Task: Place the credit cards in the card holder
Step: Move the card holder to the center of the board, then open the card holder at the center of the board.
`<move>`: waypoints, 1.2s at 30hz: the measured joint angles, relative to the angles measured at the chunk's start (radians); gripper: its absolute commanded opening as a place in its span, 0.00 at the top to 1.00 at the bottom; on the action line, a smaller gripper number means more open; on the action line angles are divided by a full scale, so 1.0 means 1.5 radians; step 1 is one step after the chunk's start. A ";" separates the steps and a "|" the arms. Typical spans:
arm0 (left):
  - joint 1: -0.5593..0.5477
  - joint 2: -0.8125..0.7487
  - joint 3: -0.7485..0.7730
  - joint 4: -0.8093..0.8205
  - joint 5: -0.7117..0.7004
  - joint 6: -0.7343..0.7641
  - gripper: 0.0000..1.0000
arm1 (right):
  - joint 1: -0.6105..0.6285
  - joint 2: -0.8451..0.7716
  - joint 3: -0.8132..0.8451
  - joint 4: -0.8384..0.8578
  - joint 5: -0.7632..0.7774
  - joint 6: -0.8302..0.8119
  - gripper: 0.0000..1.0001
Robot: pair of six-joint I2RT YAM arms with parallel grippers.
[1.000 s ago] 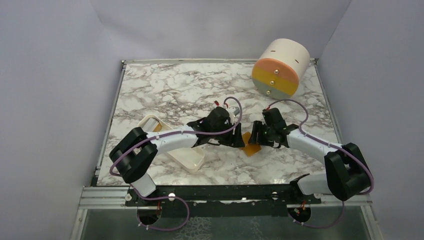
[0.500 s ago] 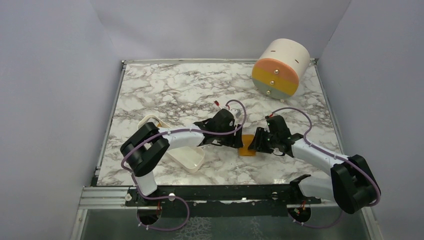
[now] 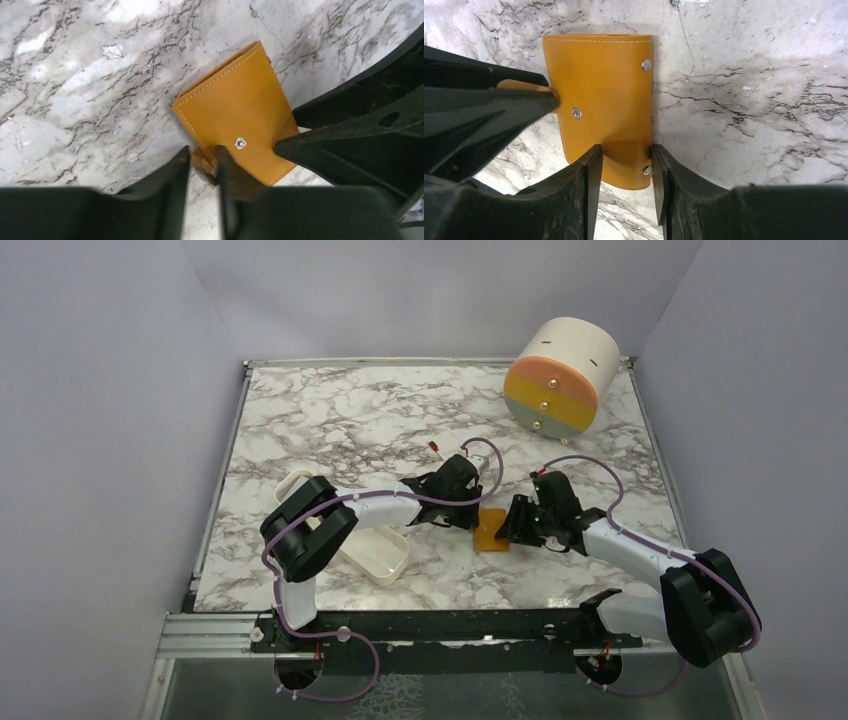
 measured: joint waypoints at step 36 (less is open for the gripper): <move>0.006 -0.148 -0.055 0.015 0.017 -0.078 1.00 | 0.000 -0.131 -0.008 0.008 -0.097 0.117 0.36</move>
